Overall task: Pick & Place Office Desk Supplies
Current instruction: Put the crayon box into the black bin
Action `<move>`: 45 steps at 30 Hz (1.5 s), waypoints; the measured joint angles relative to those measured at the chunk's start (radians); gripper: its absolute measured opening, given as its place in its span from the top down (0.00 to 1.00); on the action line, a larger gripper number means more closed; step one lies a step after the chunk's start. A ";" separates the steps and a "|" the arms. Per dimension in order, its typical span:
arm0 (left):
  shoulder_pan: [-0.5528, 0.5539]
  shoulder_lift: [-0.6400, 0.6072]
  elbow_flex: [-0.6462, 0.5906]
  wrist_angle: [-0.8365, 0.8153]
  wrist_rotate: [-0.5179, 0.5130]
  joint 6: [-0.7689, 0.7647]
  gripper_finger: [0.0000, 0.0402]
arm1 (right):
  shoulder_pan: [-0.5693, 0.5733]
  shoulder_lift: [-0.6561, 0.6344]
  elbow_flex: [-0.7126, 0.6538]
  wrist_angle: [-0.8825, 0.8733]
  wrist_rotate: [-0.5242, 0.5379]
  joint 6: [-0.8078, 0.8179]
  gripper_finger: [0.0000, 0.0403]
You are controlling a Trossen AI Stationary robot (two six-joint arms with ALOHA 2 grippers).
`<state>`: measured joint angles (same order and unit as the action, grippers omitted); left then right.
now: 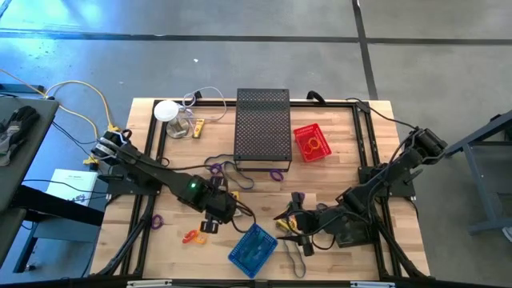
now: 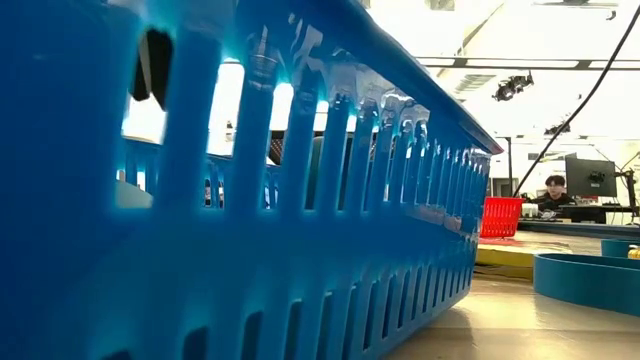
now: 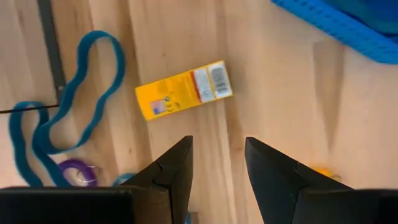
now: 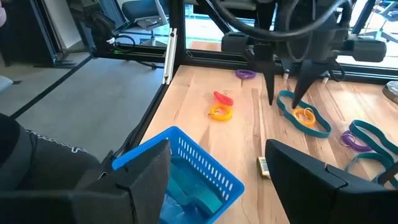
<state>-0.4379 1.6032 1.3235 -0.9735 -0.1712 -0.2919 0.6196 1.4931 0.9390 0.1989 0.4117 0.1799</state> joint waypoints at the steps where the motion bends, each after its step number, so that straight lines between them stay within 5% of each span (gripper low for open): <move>1: 0.005 0.002 0.000 0.001 -0.001 0.002 0.66 | -0.004 0.000 0.000 0.000 0.000 0.000 0.38; 18: 0.031 0.006 -0.001 -0.009 -0.066 0.311 0.64 | -0.074 0.000 0.000 -0.008 0.000 -0.025 0.38; 31: 0.079 0.006 -0.185 0.179 -0.075 0.370 0.39 | -0.097 0.000 0.000 0.000 0.000 -0.030 0.38; 41: 0.101 0.017 -0.216 0.339 -0.085 0.783 0.39 | -0.132 0.000 0.000 -0.005 -0.004 -0.053 0.38; 45: 0.131 0.065 -0.216 0.346 -0.010 0.875 0.39 | -0.138 0.000 0.000 -0.017 -0.059 -0.053 0.38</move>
<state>-0.3072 1.6678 1.1076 -0.6277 -0.1811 0.5829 0.4812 1.4929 0.9388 0.1817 0.3526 0.1265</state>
